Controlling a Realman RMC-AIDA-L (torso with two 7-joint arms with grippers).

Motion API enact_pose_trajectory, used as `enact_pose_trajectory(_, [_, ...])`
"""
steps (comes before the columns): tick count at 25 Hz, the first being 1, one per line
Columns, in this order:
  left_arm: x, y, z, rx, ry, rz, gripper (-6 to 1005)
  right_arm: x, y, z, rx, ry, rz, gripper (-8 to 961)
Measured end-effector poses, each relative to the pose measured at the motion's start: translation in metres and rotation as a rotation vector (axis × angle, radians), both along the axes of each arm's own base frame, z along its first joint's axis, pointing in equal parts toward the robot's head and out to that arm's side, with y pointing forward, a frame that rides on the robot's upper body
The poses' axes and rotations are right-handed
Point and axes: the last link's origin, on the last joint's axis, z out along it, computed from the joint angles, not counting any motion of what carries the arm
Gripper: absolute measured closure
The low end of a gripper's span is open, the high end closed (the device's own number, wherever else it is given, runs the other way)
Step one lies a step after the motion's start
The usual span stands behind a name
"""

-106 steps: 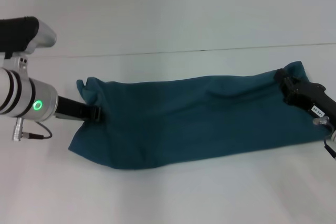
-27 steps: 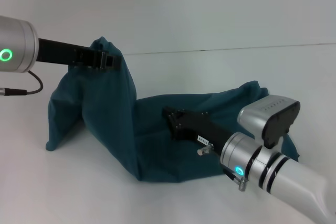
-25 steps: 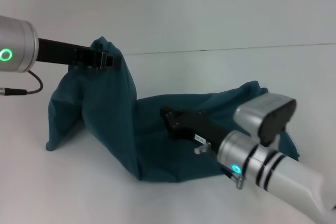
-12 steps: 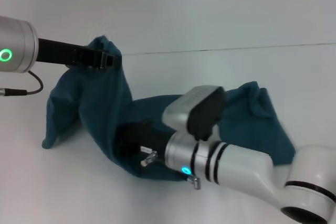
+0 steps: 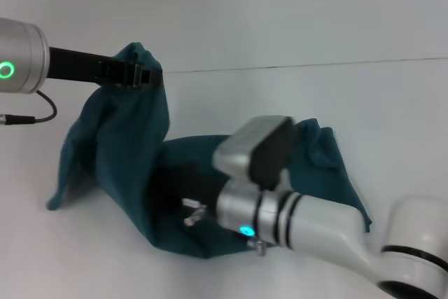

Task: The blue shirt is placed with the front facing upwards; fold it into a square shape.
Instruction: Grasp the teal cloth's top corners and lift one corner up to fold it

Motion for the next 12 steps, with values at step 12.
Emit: enact_pose_trajectory(12, [-0.002, -0.001, 0.005, 0.012, -0.024, -0.003, 911, 0.05, 0.0, 0.028, 0.082, 0.102, -0.132, 934])
